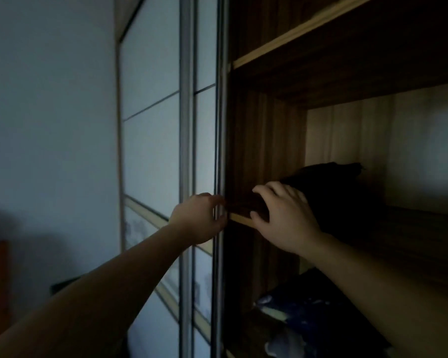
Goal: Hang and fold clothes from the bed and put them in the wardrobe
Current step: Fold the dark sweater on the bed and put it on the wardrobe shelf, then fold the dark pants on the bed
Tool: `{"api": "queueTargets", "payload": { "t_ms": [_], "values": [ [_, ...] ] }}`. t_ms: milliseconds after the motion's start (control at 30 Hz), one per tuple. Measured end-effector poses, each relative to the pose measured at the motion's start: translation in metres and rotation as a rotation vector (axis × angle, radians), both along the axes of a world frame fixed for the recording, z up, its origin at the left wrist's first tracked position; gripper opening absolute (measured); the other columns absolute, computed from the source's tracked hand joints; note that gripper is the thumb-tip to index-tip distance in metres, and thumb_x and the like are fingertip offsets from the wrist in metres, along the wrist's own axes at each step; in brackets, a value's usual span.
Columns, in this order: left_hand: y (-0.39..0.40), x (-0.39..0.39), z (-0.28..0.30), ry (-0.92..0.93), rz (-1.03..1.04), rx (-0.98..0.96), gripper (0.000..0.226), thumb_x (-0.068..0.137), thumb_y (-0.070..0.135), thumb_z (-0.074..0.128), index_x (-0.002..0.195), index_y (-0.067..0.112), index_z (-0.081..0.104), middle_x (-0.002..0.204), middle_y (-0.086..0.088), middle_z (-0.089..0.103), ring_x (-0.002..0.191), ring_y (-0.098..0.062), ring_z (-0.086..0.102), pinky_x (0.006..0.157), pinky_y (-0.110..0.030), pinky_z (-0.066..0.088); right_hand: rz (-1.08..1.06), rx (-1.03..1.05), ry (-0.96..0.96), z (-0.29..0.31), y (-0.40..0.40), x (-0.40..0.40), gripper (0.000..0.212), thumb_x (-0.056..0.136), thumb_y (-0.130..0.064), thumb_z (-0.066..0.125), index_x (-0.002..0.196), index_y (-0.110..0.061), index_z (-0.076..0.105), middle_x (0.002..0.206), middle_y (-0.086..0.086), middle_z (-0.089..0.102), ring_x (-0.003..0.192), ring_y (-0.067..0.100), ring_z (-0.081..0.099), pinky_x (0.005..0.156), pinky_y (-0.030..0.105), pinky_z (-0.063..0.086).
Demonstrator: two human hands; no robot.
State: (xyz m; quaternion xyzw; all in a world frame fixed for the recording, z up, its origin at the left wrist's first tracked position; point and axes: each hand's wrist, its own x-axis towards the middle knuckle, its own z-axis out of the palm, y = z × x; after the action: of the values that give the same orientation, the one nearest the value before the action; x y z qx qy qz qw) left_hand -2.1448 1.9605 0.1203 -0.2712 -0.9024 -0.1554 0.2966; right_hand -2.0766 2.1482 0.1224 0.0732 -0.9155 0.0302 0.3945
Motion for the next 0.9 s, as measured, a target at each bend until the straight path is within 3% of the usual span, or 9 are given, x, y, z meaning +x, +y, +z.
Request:
{"api": "queueTargets", "payload": {
  "t_ms": [167,467,633,800,900],
  "values": [
    [-0.055,0.071,-0.039,-0.115,0.265,0.033,0.042,0.084,0.044,0.056,0.126,0.037,0.054,0.125,0.008,0.057,0.113,-0.018,0.056,0.09,-0.033,0.048,0.23,-0.069,-0.15,-0.037,-0.047,0.024,0.047,0.087,-0.042,0.053,0.129,-0.024,0.045,0.126,0.003,0.05,0.117,0.027,0.048,0.095,0.041,0.042],
    [-0.17,0.233,-0.097,-0.287,0.691,-0.01,0.046,0.082,0.045,0.058,0.127,0.037,0.051,0.129,0.007,0.053,0.114,-0.02,0.054,0.086,-0.035,0.046,0.545,-0.011,-0.485,-0.111,-0.148,0.091,0.061,0.093,-0.05,0.046,0.146,-0.024,0.027,0.143,0.004,0.039,0.127,0.029,0.041,0.099,0.042,0.039],
    [-0.242,0.32,-0.125,-0.321,0.935,0.031,0.051,0.083,0.046,0.057,0.133,0.037,0.047,0.134,0.007,0.049,0.121,-0.02,0.049,0.093,-0.039,0.048,0.736,-0.003,-0.593,-0.131,-0.233,0.121,0.069,0.093,-0.052,0.046,0.15,-0.023,0.022,0.151,0.005,0.032,0.134,0.027,0.036,0.104,0.042,0.038],
    [-0.313,0.401,-0.157,-0.388,1.164,0.12,0.048,0.083,0.049,0.056,0.129,0.037,0.05,0.129,0.009,0.05,0.118,-0.019,0.051,0.091,-0.04,0.049,0.944,0.091,-0.669,-0.163,-0.335,0.162,0.064,0.091,-0.056,0.045,0.145,-0.027,0.026,0.144,0.002,0.037,0.128,0.024,0.042,0.101,0.044,0.041],
    [-0.346,0.43,-0.174,-0.365,1.231,0.181,0.039,0.087,0.044,0.055,0.123,0.031,0.057,0.122,0.006,0.053,0.114,-0.019,0.053,0.087,-0.032,0.047,1.039,0.202,-0.705,-0.186,-0.386,0.187,0.065,0.091,-0.055,0.044,0.146,-0.028,0.025,0.146,0.0,0.033,0.131,0.023,0.038,0.101,0.044,0.04]
  ]
}}
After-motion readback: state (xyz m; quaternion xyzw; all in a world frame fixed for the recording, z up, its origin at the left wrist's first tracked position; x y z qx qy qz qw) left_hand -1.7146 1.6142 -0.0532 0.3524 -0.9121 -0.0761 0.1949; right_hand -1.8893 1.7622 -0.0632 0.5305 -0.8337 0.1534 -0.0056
